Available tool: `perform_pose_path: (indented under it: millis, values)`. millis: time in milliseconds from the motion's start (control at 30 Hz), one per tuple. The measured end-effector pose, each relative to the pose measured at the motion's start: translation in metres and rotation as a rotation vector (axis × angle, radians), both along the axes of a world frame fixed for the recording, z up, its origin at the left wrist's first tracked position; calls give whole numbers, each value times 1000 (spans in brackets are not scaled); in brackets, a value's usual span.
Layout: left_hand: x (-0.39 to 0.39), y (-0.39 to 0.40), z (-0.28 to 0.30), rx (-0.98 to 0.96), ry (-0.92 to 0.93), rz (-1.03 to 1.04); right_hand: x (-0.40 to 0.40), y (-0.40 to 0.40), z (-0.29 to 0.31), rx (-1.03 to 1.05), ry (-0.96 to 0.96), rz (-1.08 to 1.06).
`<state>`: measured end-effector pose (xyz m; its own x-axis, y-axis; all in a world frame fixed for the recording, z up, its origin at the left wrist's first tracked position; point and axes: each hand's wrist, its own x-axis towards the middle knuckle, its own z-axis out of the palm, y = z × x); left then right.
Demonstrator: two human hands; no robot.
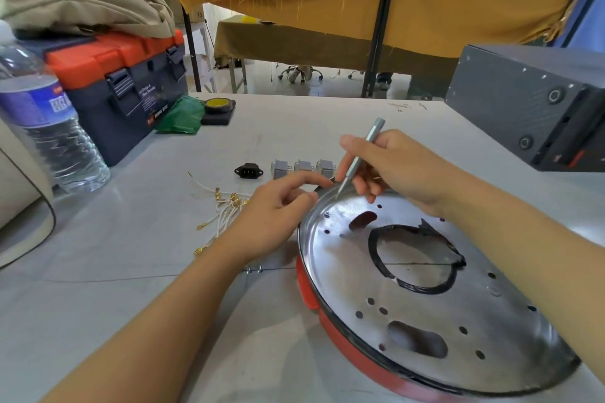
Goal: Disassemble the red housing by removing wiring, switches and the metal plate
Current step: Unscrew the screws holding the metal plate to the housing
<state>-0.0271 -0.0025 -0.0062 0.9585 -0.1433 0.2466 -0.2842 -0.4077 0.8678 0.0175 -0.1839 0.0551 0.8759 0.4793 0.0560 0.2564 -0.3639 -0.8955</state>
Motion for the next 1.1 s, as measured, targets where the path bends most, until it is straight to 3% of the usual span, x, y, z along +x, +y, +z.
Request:
perform_pose_path:
  millis: [634,1102]
  values:
    - [4,-3,-4,-9,11,0,1,-2,-23,33,56,-10]
    - [3,-3,-3,0,11,-1,0,0,-25,-107,-151,-31]
